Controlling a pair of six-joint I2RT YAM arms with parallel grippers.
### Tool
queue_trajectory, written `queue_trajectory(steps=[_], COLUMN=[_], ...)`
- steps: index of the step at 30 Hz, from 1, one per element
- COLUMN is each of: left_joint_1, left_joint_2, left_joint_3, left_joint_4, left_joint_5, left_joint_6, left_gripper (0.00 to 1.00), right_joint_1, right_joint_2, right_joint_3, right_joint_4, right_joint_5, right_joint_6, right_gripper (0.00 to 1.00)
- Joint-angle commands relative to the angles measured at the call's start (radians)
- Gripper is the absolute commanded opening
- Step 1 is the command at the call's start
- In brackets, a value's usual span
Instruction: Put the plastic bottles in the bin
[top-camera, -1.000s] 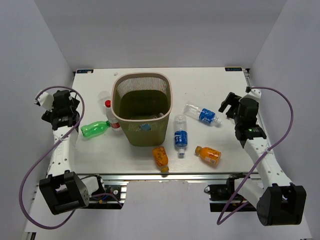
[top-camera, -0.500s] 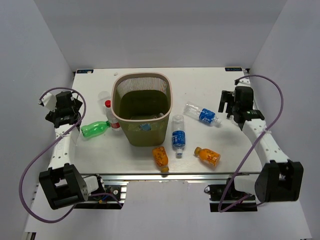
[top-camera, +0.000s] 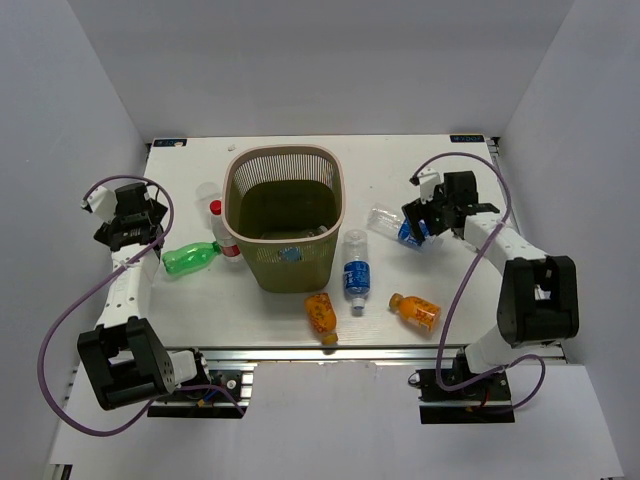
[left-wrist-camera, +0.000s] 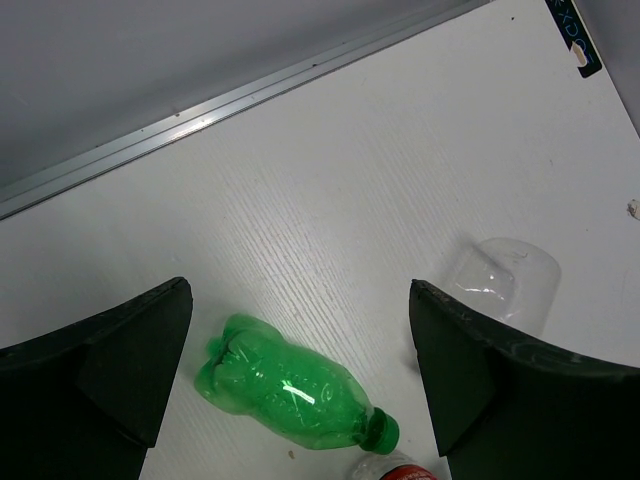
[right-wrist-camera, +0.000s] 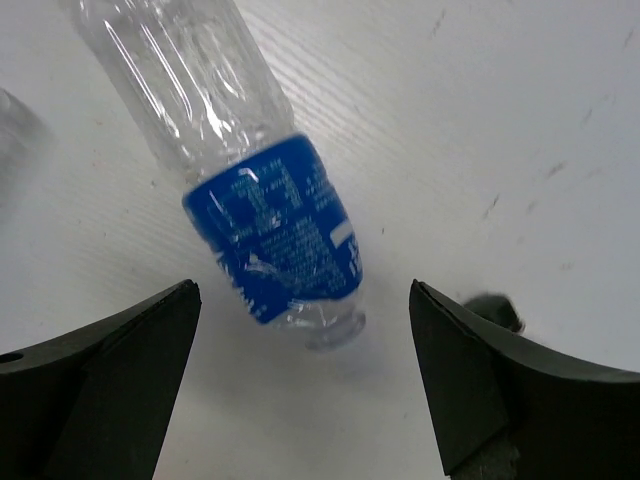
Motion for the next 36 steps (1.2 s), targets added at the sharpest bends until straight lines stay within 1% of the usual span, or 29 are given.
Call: queue_trajectory(steps=[1,5,7,10,12,13,14,15,16,18,19,21,22,24,25,26,27,29,31,33,36], left_joint_1=[0.003,0.001,0.001,0.001,0.003,0.003,0.001,0.001,0.001,0.001,0.003,0.003,0.003,0.003,0.001,0.001,0.003,0.001,0.003,0.001,0.003], left_joint_2=[-0.029,-0.021,-0.020,-0.018,-0.015,-0.015,-0.014,-0.014,-0.012,-0.017,-0.023,-0.029,-0.040,-0.050,-0.058,-0.061,-0.066,-0.072,-0.073,-0.078,-0.075], left_joint_3=[0.017,0.024,0.027,0.027,0.027,0.029,0.030,0.032,0.036,0.040,0.040,0.041,0.041,0.040,0.038,0.035,0.033,0.032,0.027,0.020,0.015], left_joint_4=[-0.009,-0.026,-0.031,-0.034,-0.031,-0.031,-0.035,-0.037,-0.037,-0.042,-0.043,-0.046,-0.046,-0.048,-0.048,-0.048,-0.051,-0.060,-0.066,-0.071,-0.089], left_joint_5=[-0.035,-0.051,-0.065,-0.067,-0.061,-0.056,-0.056,-0.056,-0.050,-0.047,-0.045,-0.048,-0.047,-0.044,-0.042,-0.041,-0.039,-0.041,-0.038,-0.035,-0.035], left_joint_6=[0.008,0.009,0.009,0.008,0.008,0.008,0.006,0.005,0.006,0.005,0.005,0.003,0.000,-0.003,-0.006,-0.009,-0.012,-0.020,-0.029,-0.037,-0.066], left_gripper=[0.98,0.98,0.98,0.98,0.98,0.98,0.98,0.98,0.98,0.98,0.98,0.98,0.98,0.98,0.98,0.98,0.98,0.98,0.98,0.98,0.98], right_joint_1=[0.018,0.055,0.066,0.078,0.083,0.086,0.088,0.088,0.091,0.097,0.100,0.103,0.109,0.121,0.133,0.141,0.159,0.181,0.216,0.256,0.365], right_joint_2=[0.068,0.157,0.213,0.264,0.278,0.289,0.294,0.295,0.297,0.286,0.260,0.219,0.165,0.104,0.037,0.006,-0.059,-0.116,-0.180,-0.219,-0.234], right_joint_3=[0.077,0.123,0.143,0.165,0.158,0.158,0.163,0.165,0.166,0.171,0.169,0.168,0.174,0.206,0.217,0.229,0.250,0.269,0.299,0.326,0.372], right_joint_4=[0.083,0.081,0.080,0.110,0.153,0.162,0.173,0.176,0.176,0.184,0.189,0.208,0.212,0.210,0.219,0.224,0.227,0.262,0.302,0.311,0.334], right_joint_5=[-0.109,-0.116,-0.104,-0.076,-0.063,-0.058,-0.060,-0.061,-0.063,-0.063,-0.063,-0.067,-0.069,-0.090,-0.101,-0.136,-0.154,-0.219,-0.274,-0.328,-0.372], right_joint_6=[-0.130,-0.182,-0.182,-0.179,-0.172,-0.169,-0.164,-0.161,-0.156,-0.150,-0.143,-0.129,-0.101,-0.068,-0.045,0.004,0.029,0.116,0.159,0.172,0.170], right_gripper=[0.89,0.89,0.89,0.89,0.86,0.84,0.78,0.75,0.66,0.57,0.49,0.40,0.34,0.29,0.27,0.27,0.28,0.28,0.28,0.28,0.30])
